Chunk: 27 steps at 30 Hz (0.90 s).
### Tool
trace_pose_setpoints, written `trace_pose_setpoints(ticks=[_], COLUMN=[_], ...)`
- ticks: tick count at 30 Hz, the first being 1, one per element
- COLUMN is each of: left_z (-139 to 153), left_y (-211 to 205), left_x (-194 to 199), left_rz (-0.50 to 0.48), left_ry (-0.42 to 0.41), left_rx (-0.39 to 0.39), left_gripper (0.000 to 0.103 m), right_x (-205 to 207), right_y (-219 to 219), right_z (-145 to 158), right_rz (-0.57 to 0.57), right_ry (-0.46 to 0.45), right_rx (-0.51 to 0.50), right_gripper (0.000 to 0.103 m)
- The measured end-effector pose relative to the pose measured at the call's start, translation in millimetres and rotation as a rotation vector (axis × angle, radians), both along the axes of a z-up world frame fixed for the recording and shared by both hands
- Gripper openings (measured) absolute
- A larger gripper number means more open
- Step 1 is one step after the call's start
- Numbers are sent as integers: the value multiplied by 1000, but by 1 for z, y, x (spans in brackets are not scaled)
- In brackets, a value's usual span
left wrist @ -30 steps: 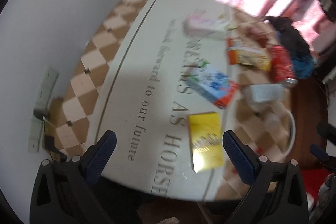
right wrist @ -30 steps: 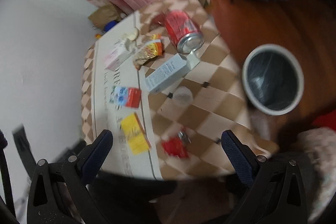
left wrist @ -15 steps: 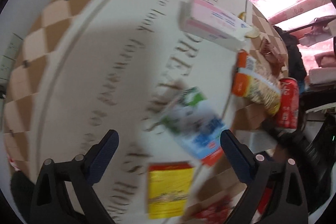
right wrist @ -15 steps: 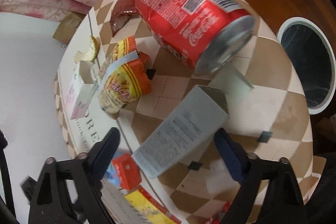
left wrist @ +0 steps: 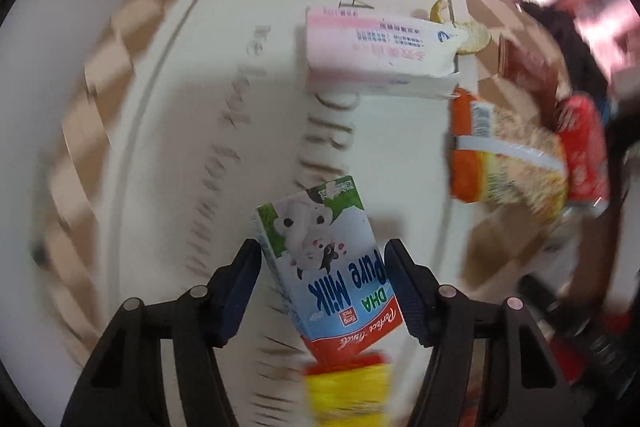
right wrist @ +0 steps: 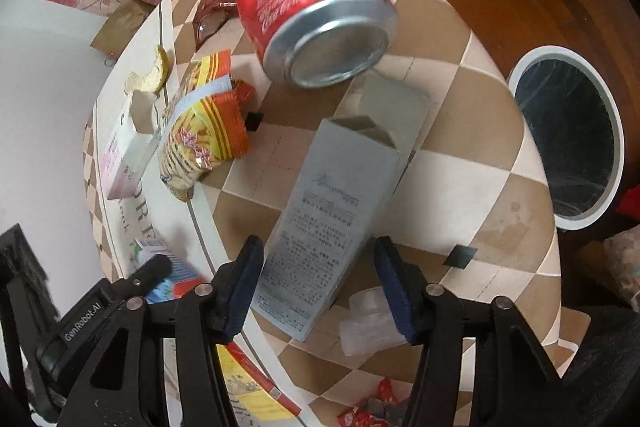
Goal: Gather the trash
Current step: 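Grasp the DHA Pure Milk carton with left gripper while right grasps grey box, then carry both cartons over the white bin and open both grippers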
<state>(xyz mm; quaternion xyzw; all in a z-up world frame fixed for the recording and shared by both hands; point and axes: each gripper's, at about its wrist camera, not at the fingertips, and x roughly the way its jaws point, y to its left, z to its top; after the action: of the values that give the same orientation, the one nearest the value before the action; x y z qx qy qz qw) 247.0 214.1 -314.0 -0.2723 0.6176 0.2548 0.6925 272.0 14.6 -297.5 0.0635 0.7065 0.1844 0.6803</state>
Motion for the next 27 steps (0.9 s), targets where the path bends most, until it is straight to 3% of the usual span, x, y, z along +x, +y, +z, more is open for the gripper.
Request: trace_pose_setpoints(ticks=[2, 4, 6, 9, 12, 15, 21, 25, 27], left_z=[-1, -7, -9, -5, 1, 7, 7, 8, 9], left_y=[8, 19, 26, 21, 15, 4, 5, 10, 4], left_x=[0, -5, -13, -19, -28, -52, -75, -107, -121], left_rz=[-40, -30, 7, 1, 39, 56, 35, 26, 7], left_ry=[45, 77, 51, 41, 19, -8, -55, -81, -88], left_rx=[35, 14, -16, 12, 40, 66, 55, 60, 77], left_gripper=[59, 57, 59, 59, 57, 46, 45, 45, 45], right_x=[-3, -7, -11, -15, -15, -13, -9, -17, -22], right_y=[7, 20, 29, 42, 46, 48, 40, 48, 51], right_z=[1, 3, 4, 4, 4, 2, 5, 6, 7], right_rz=[38, 92, 137, 175, 167, 124, 55, 87, 116], right_ry=[-22, -64, -97, -132, -142, -131, -140, -190, -207], right_rx=[-26, -50, -53, -65, -84, -82, -114, -150, -147], right_gripper=[66, 67, 67, 65, 65, 65, 65, 57, 44])
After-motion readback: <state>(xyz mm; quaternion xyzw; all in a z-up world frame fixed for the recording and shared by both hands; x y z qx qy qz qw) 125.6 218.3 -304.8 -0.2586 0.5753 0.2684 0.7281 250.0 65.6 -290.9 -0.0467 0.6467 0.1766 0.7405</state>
